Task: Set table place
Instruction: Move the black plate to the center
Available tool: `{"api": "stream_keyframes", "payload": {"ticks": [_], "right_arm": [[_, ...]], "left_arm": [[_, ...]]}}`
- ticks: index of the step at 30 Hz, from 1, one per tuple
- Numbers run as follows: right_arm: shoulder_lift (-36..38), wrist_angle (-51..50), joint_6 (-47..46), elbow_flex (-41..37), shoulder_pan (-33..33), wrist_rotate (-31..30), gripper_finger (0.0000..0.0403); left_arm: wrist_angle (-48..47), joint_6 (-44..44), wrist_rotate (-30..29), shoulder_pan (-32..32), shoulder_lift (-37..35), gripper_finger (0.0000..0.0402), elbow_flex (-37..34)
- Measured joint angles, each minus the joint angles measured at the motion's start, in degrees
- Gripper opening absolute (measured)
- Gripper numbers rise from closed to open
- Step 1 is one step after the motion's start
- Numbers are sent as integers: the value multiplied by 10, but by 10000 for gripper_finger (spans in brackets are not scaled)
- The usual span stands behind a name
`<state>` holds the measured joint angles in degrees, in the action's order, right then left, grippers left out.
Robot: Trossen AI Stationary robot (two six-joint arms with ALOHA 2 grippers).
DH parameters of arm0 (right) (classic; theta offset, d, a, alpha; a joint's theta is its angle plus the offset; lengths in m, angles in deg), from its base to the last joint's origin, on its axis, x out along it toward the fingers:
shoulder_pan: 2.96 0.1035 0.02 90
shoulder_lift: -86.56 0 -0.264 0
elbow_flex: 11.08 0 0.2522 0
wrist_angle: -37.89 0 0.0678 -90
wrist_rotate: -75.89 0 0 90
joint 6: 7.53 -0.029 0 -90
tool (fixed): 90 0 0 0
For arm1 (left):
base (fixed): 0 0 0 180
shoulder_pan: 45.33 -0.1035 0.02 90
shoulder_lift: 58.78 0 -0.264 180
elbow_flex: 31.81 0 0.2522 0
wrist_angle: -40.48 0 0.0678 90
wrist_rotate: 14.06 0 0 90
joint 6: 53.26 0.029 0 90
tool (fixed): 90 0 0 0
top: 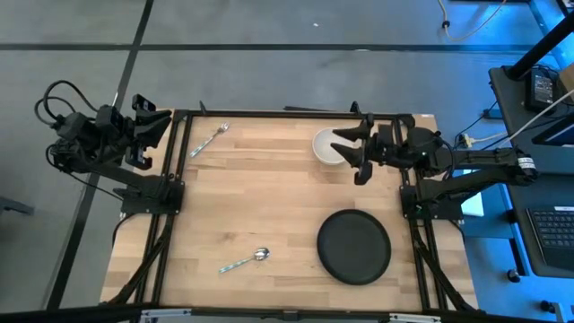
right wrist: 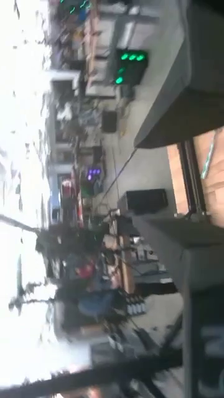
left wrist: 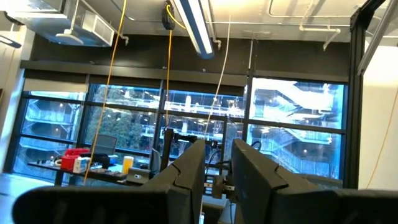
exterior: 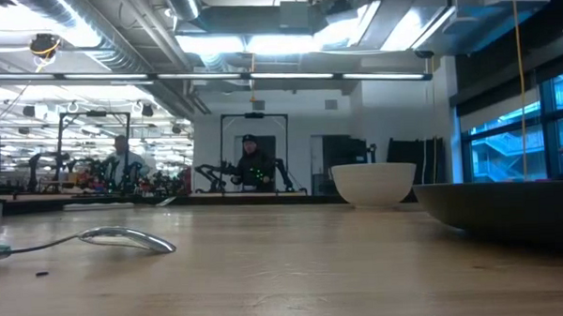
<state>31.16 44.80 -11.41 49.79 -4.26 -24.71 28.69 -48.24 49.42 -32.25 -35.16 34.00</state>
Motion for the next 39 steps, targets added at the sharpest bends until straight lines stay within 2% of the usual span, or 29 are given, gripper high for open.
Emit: {"api": "stream_keyframes", "payload": {"ticks": [6,15,23,27,29,34,39], "right_arm": [[0,0,-3,0,0,-2,247],[-2,14,-6,0,-2,-3,246],[-3,-6,-215,0,4,28,246],[4,-106,-266,0,4,27,246],[7,-177,-334,0,4,32,245],[7,-371,-512,0,4,138,245],[7,-515,-560,0,4,224,245]], "left_arm": [[0,0,0,0,0,73,0],[0,-5,0,0,0,73,0],[0,-18,0,0,0,73,0],[0,-18,0,0,0,73,0],[0,-18,0,0,0,73,0],[0,-18,0,0,0,73,0],[0,-18,0,0,0,73,0]]}}
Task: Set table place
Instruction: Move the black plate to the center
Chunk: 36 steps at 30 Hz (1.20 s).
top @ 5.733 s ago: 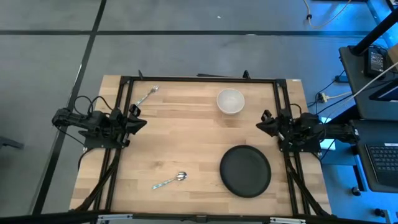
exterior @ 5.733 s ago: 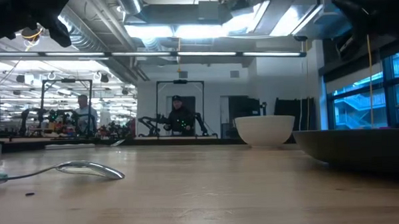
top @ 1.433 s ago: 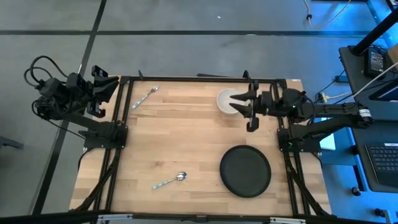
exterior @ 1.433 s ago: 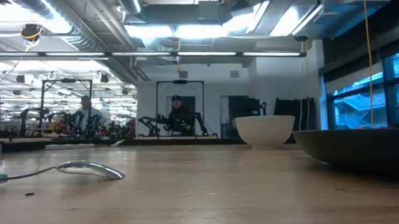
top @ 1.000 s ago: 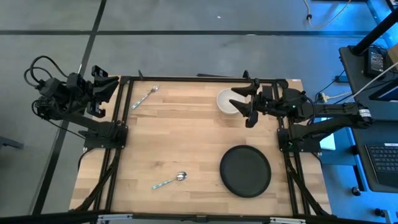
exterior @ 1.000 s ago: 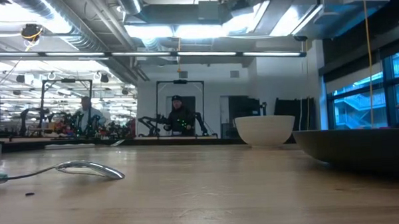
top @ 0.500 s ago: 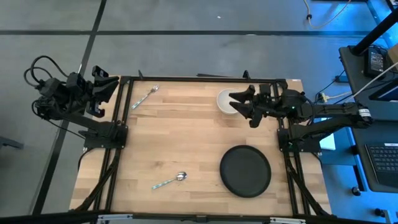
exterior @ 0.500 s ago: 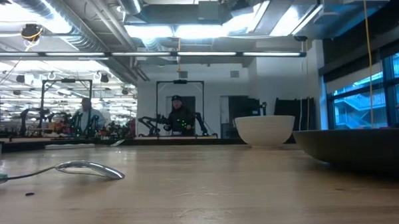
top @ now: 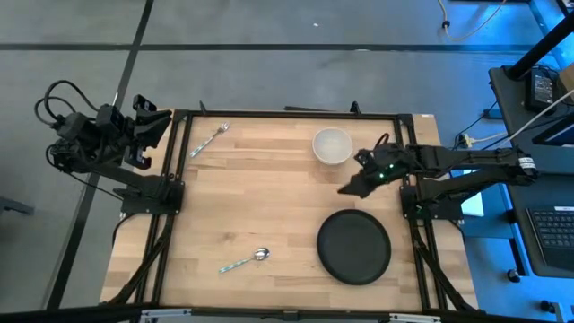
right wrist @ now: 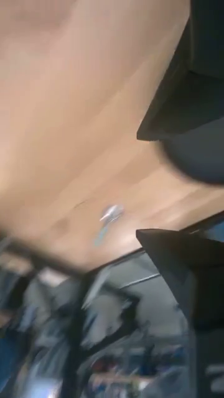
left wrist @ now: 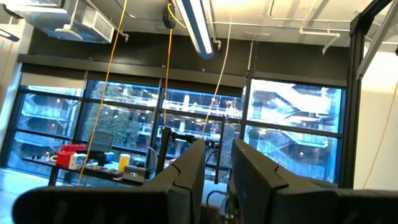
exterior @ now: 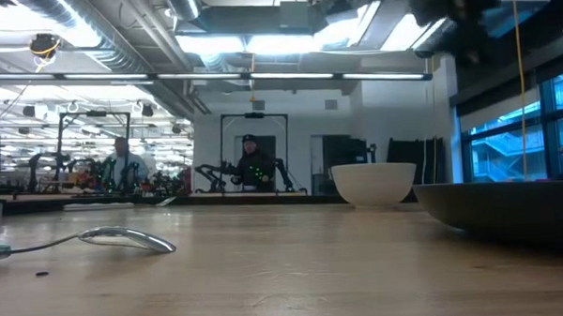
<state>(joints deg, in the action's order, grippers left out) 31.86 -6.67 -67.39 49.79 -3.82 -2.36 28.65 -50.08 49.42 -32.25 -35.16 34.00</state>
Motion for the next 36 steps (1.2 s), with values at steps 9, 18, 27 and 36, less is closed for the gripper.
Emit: {"api": "stream_keyframes", "payload": {"ticks": [9,18,27,36], "right_arm": [[-4,-151,120,0,0,42,245],[-17,-221,191,0,0,33,245],[-76,-250,224,-33,10,33,245],[-151,-248,179,-36,45,29,245]], "left_arm": [[0,3,0,0,0,73,0],[-4,2,0,0,0,73,0],[-4,2,0,0,0,73,0],[-5,1,0,0,0,73,0]]}}
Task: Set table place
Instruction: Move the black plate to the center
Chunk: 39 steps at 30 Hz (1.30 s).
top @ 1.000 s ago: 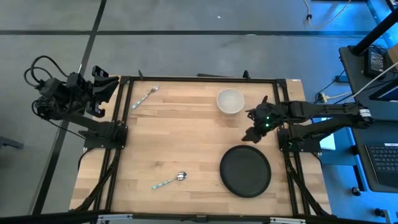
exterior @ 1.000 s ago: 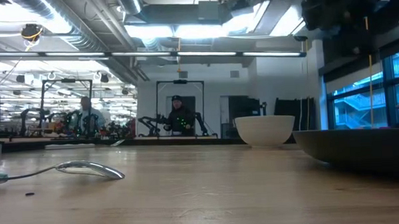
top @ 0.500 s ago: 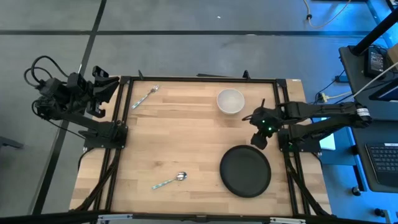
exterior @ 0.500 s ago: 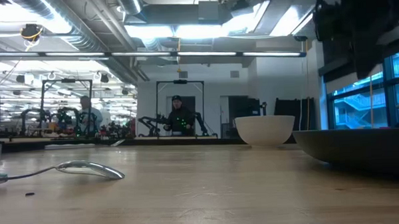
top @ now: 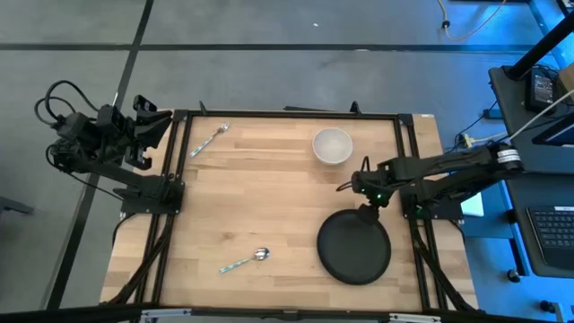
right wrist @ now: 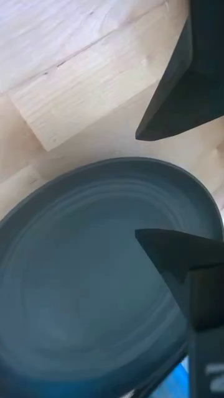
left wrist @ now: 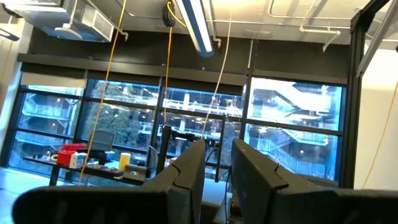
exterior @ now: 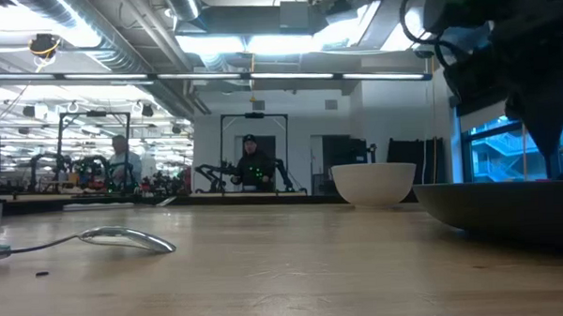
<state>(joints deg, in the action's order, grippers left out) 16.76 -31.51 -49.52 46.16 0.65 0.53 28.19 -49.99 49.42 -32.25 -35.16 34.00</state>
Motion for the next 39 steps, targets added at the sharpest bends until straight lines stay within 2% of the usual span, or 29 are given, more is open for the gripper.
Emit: {"api": "stream_keyframes", "payload": {"ticks": [8,39], "right_arm": [[-48,1,-30,0,12,-43,245],[-122,54,-41,0,12,-58,245]], "left_arm": [[0,0,0,0,0,73,0],[0,-1,0,0,0,73,0]]}}
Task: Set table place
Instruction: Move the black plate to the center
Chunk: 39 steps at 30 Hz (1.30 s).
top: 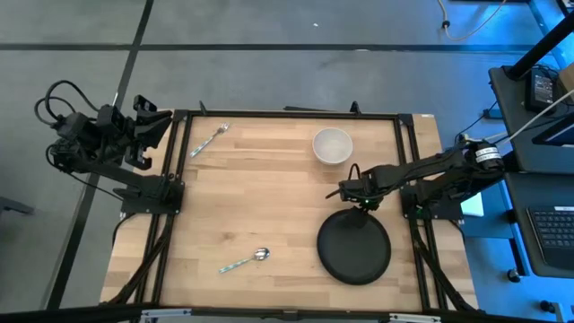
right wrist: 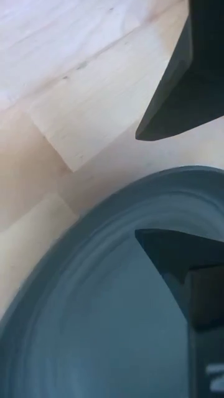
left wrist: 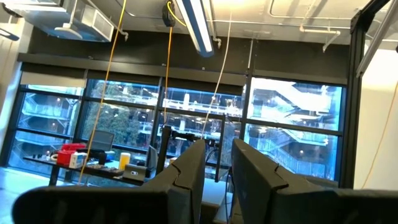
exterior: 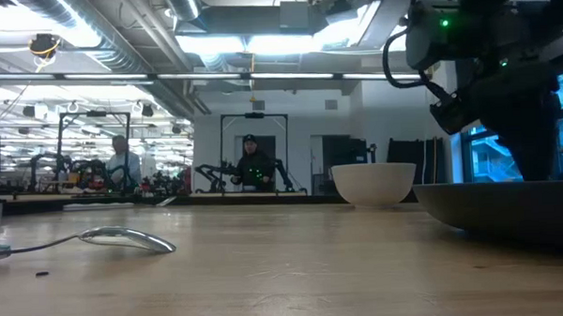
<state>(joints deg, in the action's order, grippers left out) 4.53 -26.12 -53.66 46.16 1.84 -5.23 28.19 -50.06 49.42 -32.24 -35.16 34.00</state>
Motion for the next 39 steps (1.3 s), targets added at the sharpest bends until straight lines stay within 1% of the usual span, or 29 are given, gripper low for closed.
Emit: {"api": "stream_keyframes", "payload": {"ticks": [3,8,11,21,25,29,36,39], "right_arm": [[-5,1,-1,0,0,-14,245],[-5,8,-1,0,0,-12,245],[-5,9,-1,0,0,-9,235],[-5,14,0,0,0,-16,137],[-5,19,0,0,0,-16,111],[-8,24,1,0,0,-16,105],[-38,36,1,0,0,-17,104],[-39,36,-1,0,0,-17,104]], "left_arm": [[0,0,0,0,0,73,0],[0,0,0,0,0,73,0],[0,0,0,0,0,73,0],[0,0,0,0,0,73,0],[0,0,0,0,0,73,0],[0,0,0,0,0,73,0],[0,0,0,0,0,73,0],[0,0,0,0,0,73,0]]}}
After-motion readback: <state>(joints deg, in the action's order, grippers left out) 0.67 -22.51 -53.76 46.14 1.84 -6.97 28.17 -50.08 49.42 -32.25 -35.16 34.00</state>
